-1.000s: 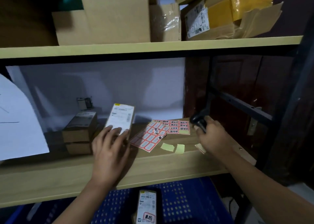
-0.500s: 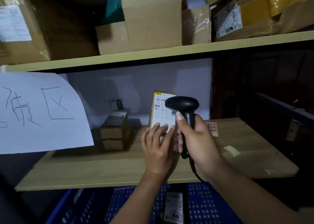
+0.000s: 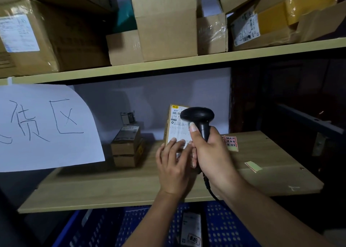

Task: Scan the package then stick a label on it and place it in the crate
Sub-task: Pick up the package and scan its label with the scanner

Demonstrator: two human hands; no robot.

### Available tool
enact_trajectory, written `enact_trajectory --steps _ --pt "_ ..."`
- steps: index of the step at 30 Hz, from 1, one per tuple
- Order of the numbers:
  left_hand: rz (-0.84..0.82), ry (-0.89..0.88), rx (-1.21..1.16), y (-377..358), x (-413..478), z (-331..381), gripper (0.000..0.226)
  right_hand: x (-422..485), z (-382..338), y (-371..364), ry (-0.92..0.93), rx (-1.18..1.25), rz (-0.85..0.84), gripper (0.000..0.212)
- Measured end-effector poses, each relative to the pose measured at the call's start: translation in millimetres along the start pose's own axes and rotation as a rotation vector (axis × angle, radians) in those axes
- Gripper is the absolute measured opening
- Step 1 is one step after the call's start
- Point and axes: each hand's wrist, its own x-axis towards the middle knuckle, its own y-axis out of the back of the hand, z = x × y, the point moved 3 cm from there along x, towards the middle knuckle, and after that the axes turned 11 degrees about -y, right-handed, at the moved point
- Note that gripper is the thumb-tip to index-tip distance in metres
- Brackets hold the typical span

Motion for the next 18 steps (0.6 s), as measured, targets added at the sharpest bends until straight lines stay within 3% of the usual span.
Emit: enact_trajectory --steps 6,11,14,18 --pt "-0.091 0.031 0.021 0.2 -11.6 -11.0 0.031 2.5 2.8 19.7 -0.018 -0.138 -0.004 0.041" --pt "-0.26 0.133 -0.096 7.6 -13.4 -15.9 0.044 39.6 27.3 59.9 0.076 -0.715 0.083 0.036" --pt "-0.262 0.2 -0.142 13.4 -11.0 -10.8 0.042 69.6 57.2 88.0 0.078 -1.061 0.116 0.049" --pt "-0.245 0.187 -0.126 24.5 -14.1 -12.1 0.041 95.1 86.8 129.0 0.012 -1.304 0.141 0.061"
